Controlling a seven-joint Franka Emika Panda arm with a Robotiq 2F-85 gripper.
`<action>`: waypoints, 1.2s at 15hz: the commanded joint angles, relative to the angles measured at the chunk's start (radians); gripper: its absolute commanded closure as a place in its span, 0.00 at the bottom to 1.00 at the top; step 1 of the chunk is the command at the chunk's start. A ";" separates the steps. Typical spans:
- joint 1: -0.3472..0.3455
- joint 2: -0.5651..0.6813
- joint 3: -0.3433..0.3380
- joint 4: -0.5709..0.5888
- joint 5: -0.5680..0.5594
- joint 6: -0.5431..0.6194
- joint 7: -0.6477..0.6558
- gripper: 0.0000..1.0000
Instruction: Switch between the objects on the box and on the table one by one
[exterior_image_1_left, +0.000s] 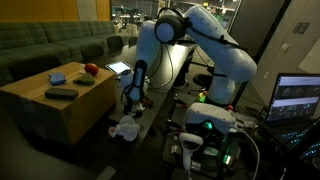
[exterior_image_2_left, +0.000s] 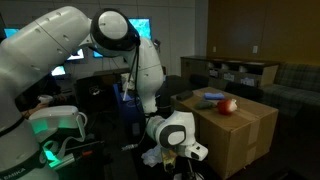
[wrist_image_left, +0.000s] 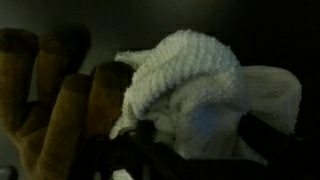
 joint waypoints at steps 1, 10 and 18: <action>-0.025 0.039 0.015 0.060 0.042 -0.038 -0.051 0.41; -0.090 -0.215 0.073 -0.089 0.016 -0.144 -0.201 0.87; 0.041 -0.594 -0.008 -0.305 -0.067 -0.244 -0.052 0.86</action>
